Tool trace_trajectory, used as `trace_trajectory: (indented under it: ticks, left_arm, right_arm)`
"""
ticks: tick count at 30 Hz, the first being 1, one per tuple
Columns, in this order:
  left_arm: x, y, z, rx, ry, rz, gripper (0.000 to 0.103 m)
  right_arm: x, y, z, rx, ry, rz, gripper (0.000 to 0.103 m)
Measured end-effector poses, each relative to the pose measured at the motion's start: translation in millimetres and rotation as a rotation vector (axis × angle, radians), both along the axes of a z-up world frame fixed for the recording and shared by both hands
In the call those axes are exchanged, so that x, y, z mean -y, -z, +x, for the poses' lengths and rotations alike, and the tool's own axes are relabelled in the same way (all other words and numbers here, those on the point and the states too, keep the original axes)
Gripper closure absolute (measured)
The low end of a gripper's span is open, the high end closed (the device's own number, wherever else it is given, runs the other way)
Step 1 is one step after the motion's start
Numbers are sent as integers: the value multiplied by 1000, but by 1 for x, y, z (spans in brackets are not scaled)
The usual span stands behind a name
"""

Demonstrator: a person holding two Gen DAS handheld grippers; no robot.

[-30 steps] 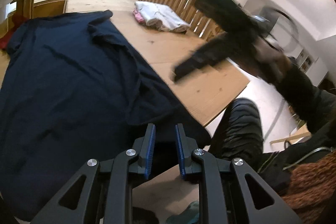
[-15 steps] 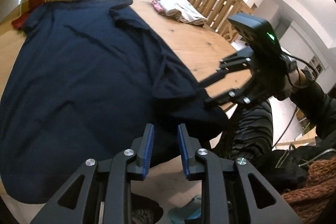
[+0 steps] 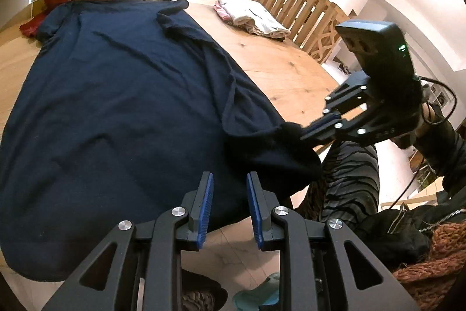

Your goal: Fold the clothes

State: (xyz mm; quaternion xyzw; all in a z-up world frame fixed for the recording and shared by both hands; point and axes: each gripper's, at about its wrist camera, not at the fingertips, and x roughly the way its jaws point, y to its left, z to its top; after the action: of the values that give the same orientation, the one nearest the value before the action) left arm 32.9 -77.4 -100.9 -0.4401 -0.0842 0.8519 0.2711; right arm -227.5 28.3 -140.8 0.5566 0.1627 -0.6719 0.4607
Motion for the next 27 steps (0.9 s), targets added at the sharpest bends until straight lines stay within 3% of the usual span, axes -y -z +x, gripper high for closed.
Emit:
trace_trajectory:
  ticks: [1, 4, 8, 12, 20, 22, 24, 27]
  left_arm:
    - [2, -1, 1, -2, -3, 1, 80]
    - [6, -2, 6, -5, -9, 8, 80]
    - [10, -3, 10, -8, -16, 6, 80]
    - [10, -3, 12, -7, -21, 3, 80]
    - [7, -5, 13, -15, 0, 2, 80]
    - [7, -6, 14, -18, 5, 1, 80]
    - [6, -7, 15, -20, 9, 1, 80]
    - [6, -8, 16, -21, 8, 2, 80]
  right_arm:
    - [3, -2, 2, 2, 0, -8, 97]
    - [9, -2, 2, -116, 11, 90, 97]
    - [2, 13, -5, -24, 23, 73, 97]
    - [1, 19, -3, -95, 18, 123, 97]
    - [-13, 24, -11, -86, 95, 122, 97]
    - [-15, 26, -14, -87, 115, 144, 92]
    - [-17, 30, -16, -88, 160, 191, 67]
    - [-20, 26, -15, -87, 165, 157, 66]
